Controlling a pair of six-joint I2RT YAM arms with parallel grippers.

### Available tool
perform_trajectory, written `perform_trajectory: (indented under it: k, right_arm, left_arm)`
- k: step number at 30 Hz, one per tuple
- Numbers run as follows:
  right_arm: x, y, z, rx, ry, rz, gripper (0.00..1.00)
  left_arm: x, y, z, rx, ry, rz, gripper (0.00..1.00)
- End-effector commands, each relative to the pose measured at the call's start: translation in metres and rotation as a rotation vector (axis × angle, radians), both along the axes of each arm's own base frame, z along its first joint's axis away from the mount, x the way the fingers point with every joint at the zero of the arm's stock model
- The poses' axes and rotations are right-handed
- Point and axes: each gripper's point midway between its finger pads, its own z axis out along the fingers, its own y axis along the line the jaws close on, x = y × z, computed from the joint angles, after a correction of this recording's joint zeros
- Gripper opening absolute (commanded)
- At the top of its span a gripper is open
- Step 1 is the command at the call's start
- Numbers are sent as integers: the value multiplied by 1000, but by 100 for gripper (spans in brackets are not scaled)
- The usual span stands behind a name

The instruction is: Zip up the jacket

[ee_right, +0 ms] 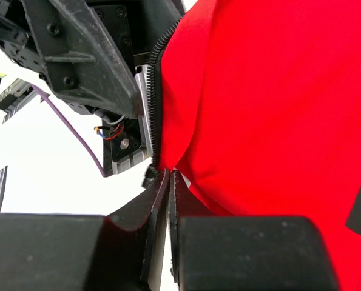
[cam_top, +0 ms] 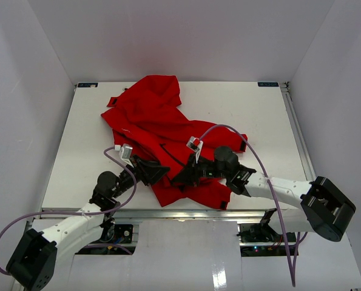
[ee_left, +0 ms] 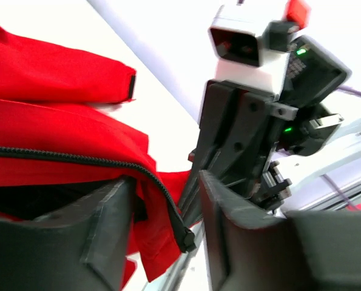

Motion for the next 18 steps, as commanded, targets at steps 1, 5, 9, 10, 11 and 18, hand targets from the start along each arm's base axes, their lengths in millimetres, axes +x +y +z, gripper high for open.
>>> perform_trajectory:
  k: [1,5,9,10,11,18]
  right_arm:
    - [0,7,14,27,-51,-5,8]
    - [4,7,15,23,-62,-27,8]
    - [5,10,14,18,-62,-26,8]
    - [5,11,13,17,-61,-24,8]
    - [5,12,13,15,-60,-23,8]
    - [9,16,16,6,-68,-45,8]
  left_arm:
    - [14,-1,-8,122,92,43,61]
    - [24,10,-16,224,189,127,62]
    - [21,18,-16,270,231,152,62]
    - [20,19,-17,277,236,153,62]
    - [20,20,-17,284,241,154,61]
    - [15,27,-37,359,339,168,56]
